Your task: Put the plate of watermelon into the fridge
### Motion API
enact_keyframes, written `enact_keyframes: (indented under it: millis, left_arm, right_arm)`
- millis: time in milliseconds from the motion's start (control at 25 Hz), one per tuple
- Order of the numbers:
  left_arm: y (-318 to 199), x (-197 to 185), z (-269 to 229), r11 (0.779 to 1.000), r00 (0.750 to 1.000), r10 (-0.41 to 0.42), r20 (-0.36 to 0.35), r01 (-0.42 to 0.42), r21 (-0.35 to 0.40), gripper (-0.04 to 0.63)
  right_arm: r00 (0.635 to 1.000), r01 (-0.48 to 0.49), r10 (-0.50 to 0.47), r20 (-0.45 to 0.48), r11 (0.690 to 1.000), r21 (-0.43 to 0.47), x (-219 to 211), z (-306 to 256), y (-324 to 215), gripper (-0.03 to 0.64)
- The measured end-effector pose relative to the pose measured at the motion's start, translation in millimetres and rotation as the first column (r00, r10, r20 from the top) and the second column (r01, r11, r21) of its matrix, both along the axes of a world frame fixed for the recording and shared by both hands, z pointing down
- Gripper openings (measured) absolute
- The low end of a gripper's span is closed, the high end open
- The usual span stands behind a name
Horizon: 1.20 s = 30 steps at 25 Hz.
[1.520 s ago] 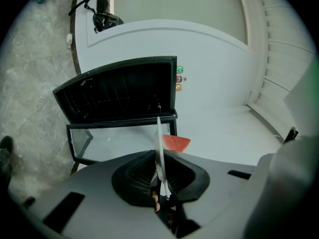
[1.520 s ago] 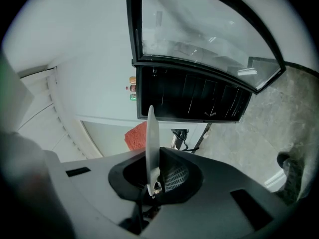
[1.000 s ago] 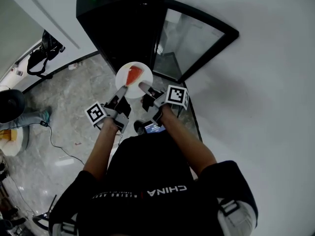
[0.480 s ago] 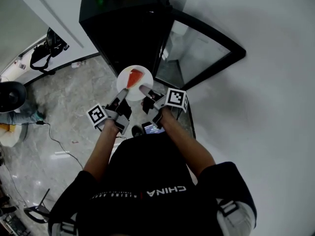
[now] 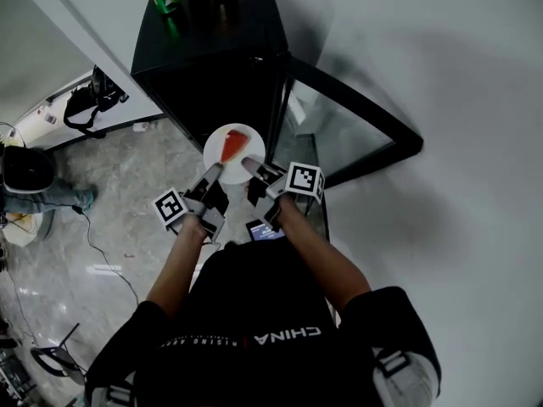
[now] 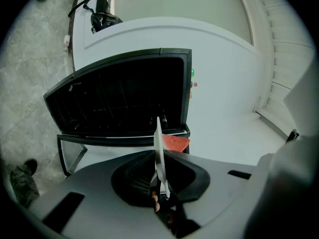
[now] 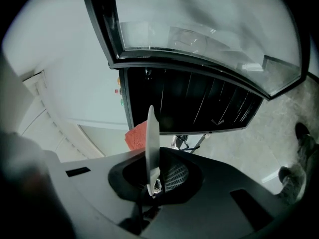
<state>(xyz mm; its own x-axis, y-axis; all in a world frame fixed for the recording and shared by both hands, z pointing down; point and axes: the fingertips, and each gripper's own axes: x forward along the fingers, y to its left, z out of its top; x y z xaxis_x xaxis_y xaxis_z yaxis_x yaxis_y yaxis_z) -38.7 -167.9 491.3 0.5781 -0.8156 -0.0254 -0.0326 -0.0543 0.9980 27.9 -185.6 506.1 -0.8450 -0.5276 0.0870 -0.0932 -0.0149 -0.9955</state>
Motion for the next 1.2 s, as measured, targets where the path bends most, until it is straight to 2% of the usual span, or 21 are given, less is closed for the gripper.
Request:
enact_keyframes:
  millis: [320, 560, 920, 1200]
  left_arm:
    - [-24.1, 4.1, 0.3, 0.998, 0.998, -0.061, 0.019, 0.061, -0.013, 0.046]
    - [-37.5, -12.0, 6.6, 0.999, 0.999, -0.043, 0.01, 0.044, -0.028, 0.046]
    - [-60.0, -40.6, -6.0, 1.0, 1.0, 0.007, 0.015, -0.008, 0.017, 0.046]
    - [-62.4, -47.0, 1.2, 1.0, 1.0, 0.013, -0.01, -0.013, -0.004, 0.046]
  right_arm:
    - [0.999, 0.052, -0.052, 0.012, 0.999, -0.015, 4.2, 3.5, -27.3, 0.031]
    - [0.999, 0.042, -0.041, 0.002, 0.999, -0.032, -11.3, 7.4, -39.6, 0.031]
    - [1.0, -0.003, 0.003, 0.006, 1.0, -0.003, -39.7, -6.2, -59.0, 0.031]
    - [1.0, -0.019, 0.019, -0.012, 1.0, -0.021, -43.9, 0.1, -60.3, 0.031]
